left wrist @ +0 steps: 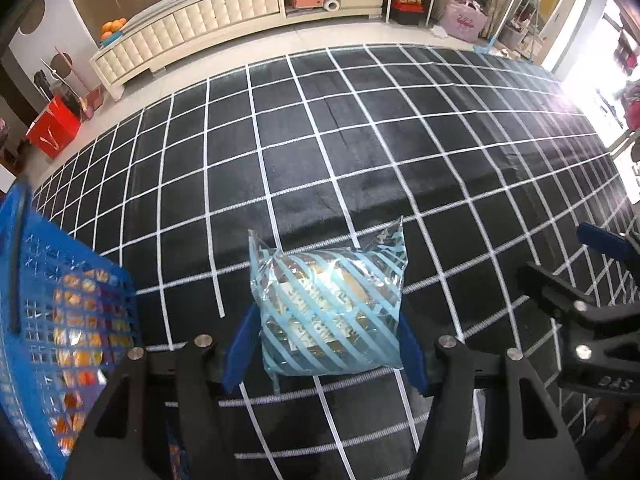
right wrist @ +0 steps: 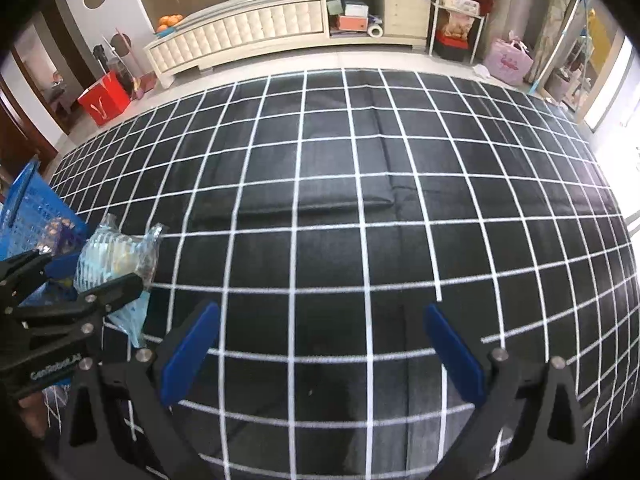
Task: Organize snacks
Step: 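Carry the striped bag over the blue basket with the left tool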
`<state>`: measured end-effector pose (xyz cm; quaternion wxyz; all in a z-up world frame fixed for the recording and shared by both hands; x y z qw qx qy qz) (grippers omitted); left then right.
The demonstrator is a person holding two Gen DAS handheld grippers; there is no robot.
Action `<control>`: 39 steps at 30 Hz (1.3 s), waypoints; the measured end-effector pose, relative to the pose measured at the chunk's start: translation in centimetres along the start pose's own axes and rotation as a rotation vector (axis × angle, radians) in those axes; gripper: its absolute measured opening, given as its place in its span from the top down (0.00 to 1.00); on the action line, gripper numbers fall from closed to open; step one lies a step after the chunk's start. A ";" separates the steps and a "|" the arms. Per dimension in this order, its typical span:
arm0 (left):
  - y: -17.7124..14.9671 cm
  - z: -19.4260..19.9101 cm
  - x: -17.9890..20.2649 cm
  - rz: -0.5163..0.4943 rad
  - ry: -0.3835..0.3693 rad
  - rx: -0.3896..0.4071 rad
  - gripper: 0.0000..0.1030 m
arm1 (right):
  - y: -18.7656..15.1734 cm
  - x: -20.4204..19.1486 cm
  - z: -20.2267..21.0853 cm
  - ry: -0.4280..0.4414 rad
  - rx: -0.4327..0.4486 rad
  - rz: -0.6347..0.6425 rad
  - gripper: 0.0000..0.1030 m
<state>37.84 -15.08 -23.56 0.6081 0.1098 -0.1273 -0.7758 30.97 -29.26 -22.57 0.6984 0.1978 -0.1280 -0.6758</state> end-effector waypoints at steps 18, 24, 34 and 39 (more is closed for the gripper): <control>-6.6 16.4 -4.3 0.043 -0.034 0.264 0.42 | -1.3 -8.6 12.6 0.033 0.207 0.059 0.00; -9.6 18.4 -9.4 0.125 0.002 0.276 0.42 | -2.2 -13.4 12.9 0.064 0.224 0.099 0.00; -14.7 19.6 -14.8 0.173 0.060 0.250 0.42 | -3.6 -20.5 11.2 0.101 0.165 0.192 0.00; -16.0 19.2 -17.4 0.200 0.062 0.224 0.42 | -4.1 -22.7 10.3 0.092 0.143 0.227 0.00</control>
Point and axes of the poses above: each gripper's, at about its wrist camera, not at the fingertips, and z roughly against the way its jaws point, x to its right, y to its top, the point moved 1 cm from there along -z, roughly the way its jaws point, and after that the axes turned 2 degrees about -x, right-handed, at the moved point
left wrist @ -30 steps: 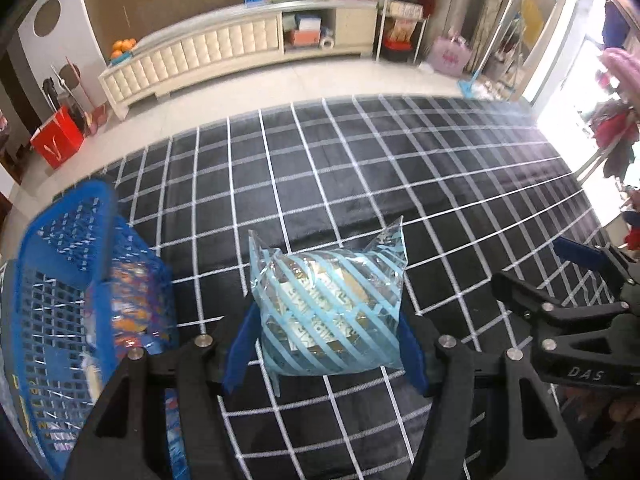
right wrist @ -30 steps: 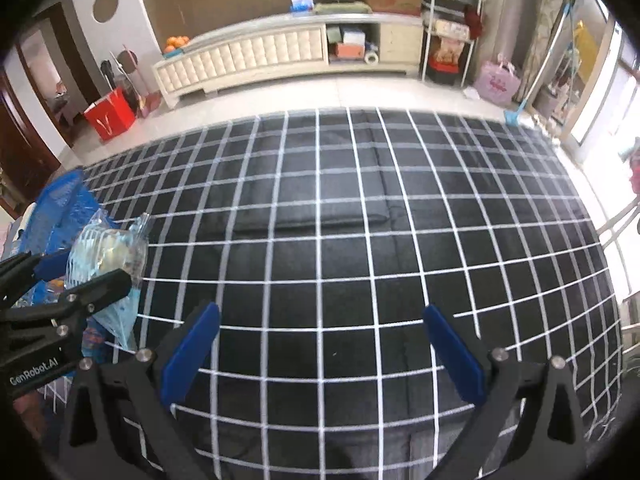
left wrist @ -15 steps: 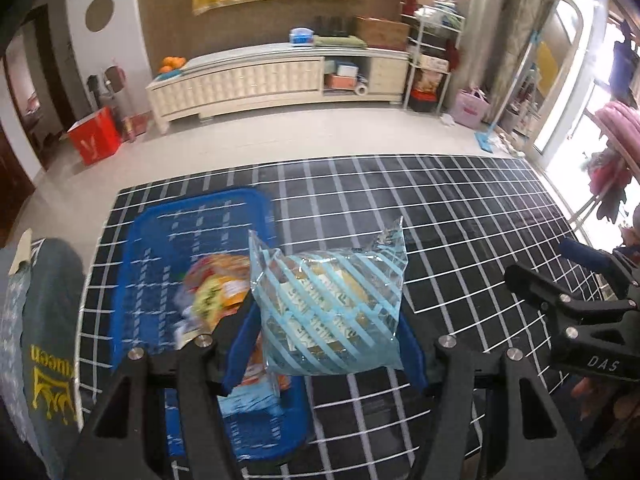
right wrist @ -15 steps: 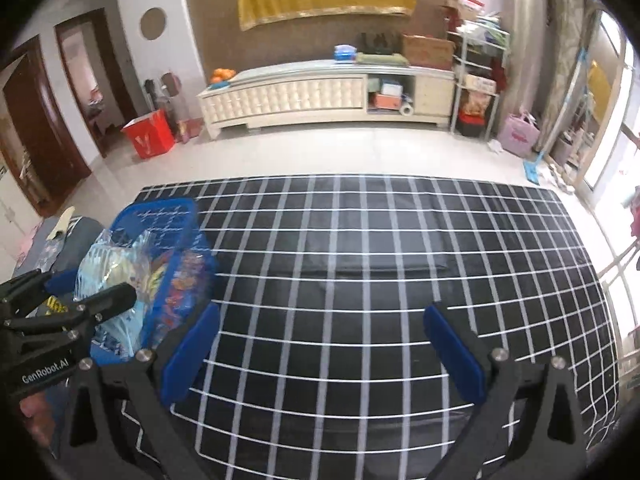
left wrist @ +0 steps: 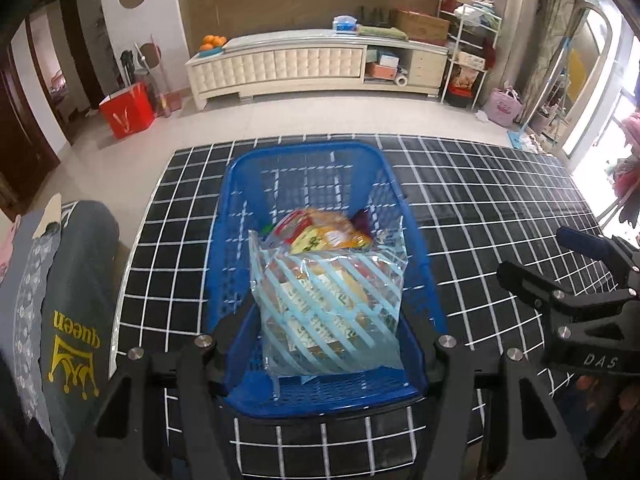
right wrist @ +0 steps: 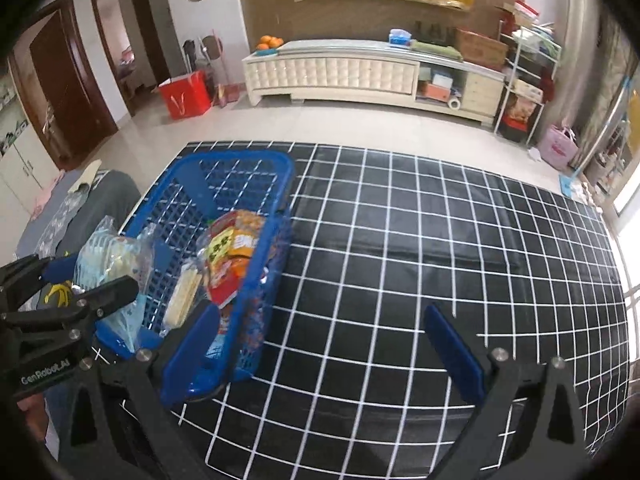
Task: Organize snacks
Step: 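Carry the striped bag over the blue basket with the left tool, then open the left tool to drop the striped bag into the basket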
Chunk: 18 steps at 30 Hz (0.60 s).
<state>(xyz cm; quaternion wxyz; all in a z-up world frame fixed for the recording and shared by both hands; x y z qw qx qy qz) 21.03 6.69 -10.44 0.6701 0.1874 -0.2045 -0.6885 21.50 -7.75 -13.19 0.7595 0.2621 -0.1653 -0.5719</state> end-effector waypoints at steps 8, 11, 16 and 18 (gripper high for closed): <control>-0.6 -4.4 -1.6 0.017 -0.022 -0.118 0.42 | 0.0 -0.6 -1.3 -0.029 -0.031 -0.004 0.00; -1.2 -5.9 -1.8 0.028 -0.035 -0.147 0.42 | -0.3 -0.6 -1.9 -0.043 -0.045 0.000 0.00; -1.8 -7.0 -1.7 0.040 -0.051 -0.174 0.42 | -0.9 -1.1 -3.0 -0.039 -0.079 0.012 0.00; -1.8 -7.1 -1.4 0.033 -0.050 -0.174 0.42 | -1.1 -1.3 -3.3 -0.037 -0.091 0.016 0.00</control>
Point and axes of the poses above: each gripper's, at about its wrist camera, not at the fingertips, and z roughly against the way its jaws point, x to its right, y to its top, the point moved 1 cm from there along -z, roughly the way its jaws point, and after that the axes turned 2 degrees about -x, right-handed, at the moved point
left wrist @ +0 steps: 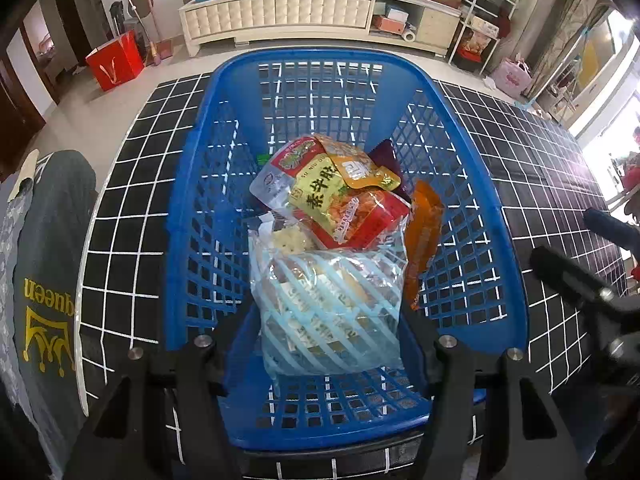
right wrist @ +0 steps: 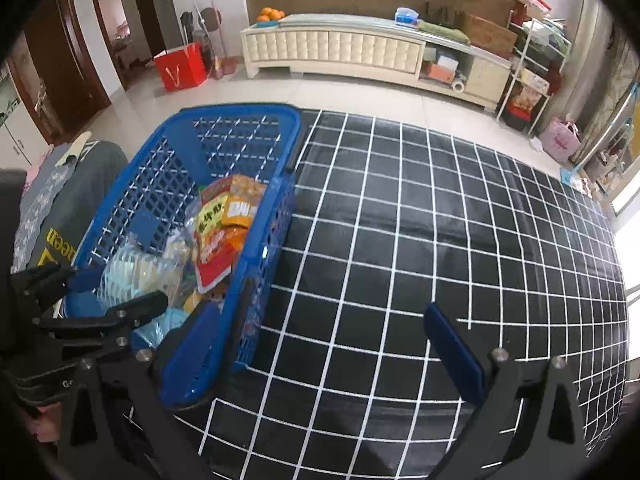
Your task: Organize snacks
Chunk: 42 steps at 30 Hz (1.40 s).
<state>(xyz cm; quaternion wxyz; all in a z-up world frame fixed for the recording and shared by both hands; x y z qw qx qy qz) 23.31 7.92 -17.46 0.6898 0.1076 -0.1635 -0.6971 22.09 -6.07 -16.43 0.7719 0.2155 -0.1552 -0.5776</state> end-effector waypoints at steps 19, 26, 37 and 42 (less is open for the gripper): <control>-0.2 0.3 0.7 -0.037 -0.019 0.015 0.20 | -0.6 0.4 1.2 0.028 0.011 -0.031 0.00; -0.7 3.6 1.1 -0.046 -0.029 0.123 0.17 | -1.7 1.2 4.5 0.045 0.080 -0.054 0.00; -5.1 11.7 4.4 -0.063 -0.027 0.385 0.10 | -5.2 2.3 13.4 0.009 0.288 -0.043 0.00; -7.6 15.4 5.7 -0.061 -0.002 0.496 0.00 | -7.5 1.2 17.4 -0.068 0.404 0.010 0.00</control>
Point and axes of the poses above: each gripper's, at about its wrist camera, not at the fingertips, and z roughly against the way its jaws point, x to its right, y to its top, the point moved 1 cm from there along -z, roughly the way its jaws point, and after that the axes turned 2 degrees about -x, right-handed, at the moved point
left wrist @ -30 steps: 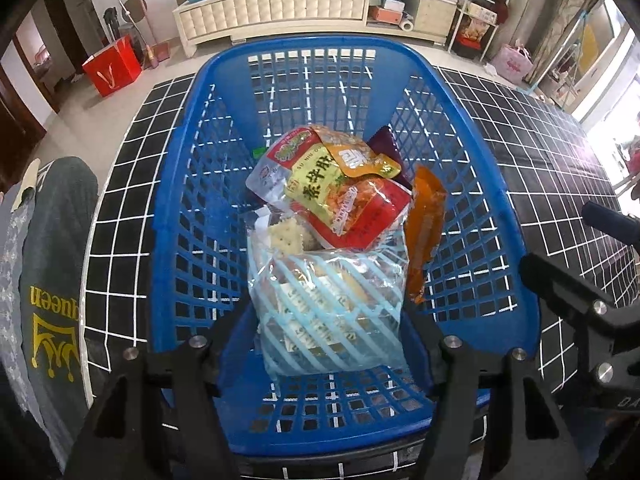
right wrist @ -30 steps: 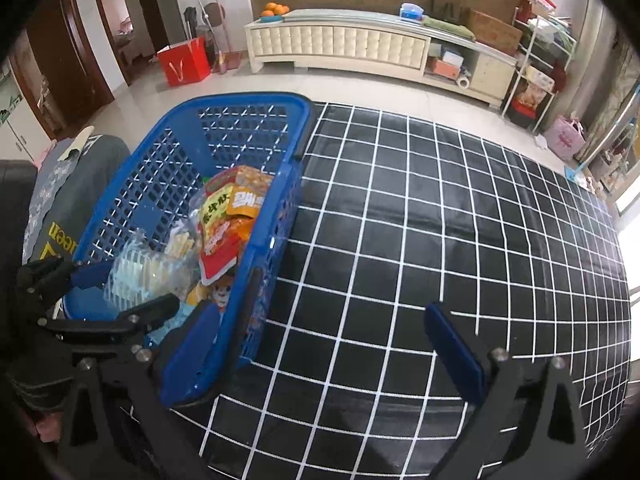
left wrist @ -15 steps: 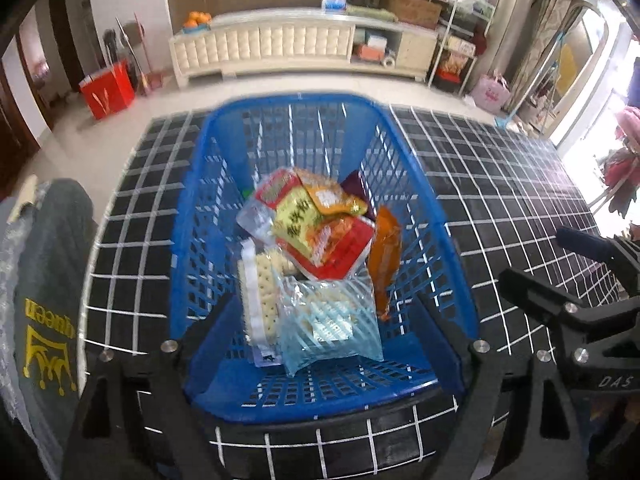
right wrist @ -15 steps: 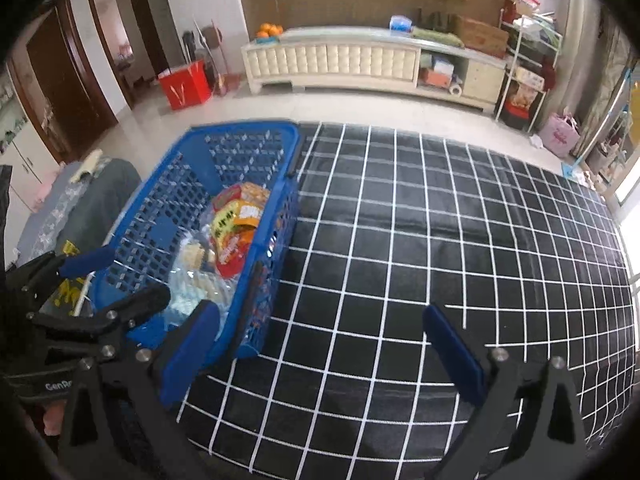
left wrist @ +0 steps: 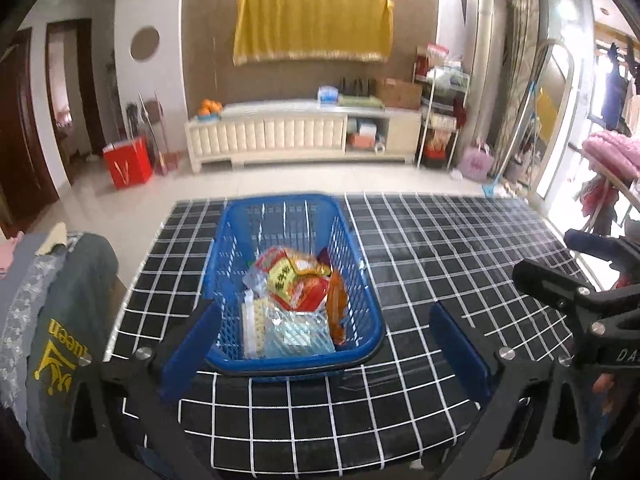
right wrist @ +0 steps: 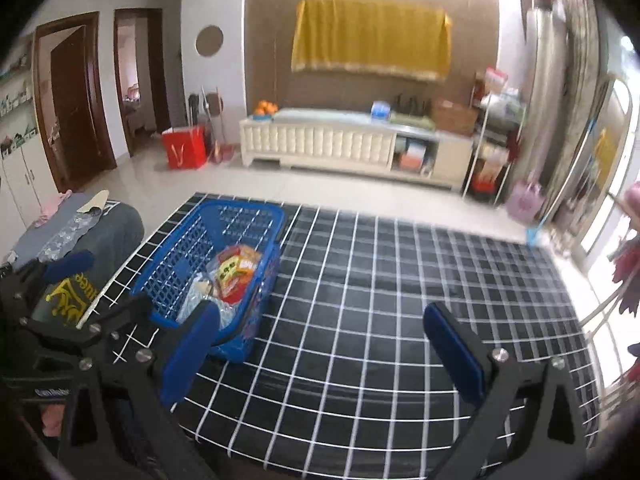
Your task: Organize snacks
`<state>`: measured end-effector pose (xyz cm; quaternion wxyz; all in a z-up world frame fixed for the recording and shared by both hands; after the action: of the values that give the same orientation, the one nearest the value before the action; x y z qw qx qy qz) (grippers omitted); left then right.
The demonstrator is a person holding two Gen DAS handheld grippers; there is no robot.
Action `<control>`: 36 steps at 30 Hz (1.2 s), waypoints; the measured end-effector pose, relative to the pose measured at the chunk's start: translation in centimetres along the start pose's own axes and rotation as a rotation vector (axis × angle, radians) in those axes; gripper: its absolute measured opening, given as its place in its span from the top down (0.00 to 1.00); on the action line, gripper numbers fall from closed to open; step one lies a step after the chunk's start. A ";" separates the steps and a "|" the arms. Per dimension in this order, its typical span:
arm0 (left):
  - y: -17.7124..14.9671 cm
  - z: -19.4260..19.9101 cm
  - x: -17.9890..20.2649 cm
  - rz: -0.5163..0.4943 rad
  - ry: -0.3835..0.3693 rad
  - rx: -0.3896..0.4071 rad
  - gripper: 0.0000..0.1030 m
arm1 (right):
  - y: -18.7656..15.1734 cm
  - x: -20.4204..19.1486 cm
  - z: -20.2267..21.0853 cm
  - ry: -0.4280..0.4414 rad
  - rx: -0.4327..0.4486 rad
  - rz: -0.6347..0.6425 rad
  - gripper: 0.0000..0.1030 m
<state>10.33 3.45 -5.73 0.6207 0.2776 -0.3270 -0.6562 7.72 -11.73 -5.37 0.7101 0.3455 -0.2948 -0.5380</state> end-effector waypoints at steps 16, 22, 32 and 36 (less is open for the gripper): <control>-2.8 11.0 2.1 0.001 -0.008 0.180 0.00 | -3.1 -1.3 9.6 -0.004 0.169 0.002 0.00; -4.2 12.7 2.9 -0.007 -0.014 0.193 0.00 | -4.1 -1.4 10.9 0.003 0.176 -0.007 0.00; -5.3 13.9 3.8 -0.024 -0.002 0.209 0.00 | -4.9 -1.2 11.6 0.012 0.171 -0.028 0.00; -5.4 14.0 3.9 -0.024 -0.004 0.208 0.00 | -5.1 -1.2 11.7 0.011 0.171 -0.030 0.00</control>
<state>-4.14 0.87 -0.93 0.5799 0.3434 -0.3912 -0.6267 -4.68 -13.50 -2.65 0.6715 0.4123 -0.3306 -0.5194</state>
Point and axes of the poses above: each gripper's, at about its wrist camera, not at the fingertips, and z roughly against the way its jaws point, x to its right, y to its top, the point moved 1 cm from there along -z, roughly the way its jaws point, and after that the axes turned 2 degrees about -x, right-handed, at the moved point
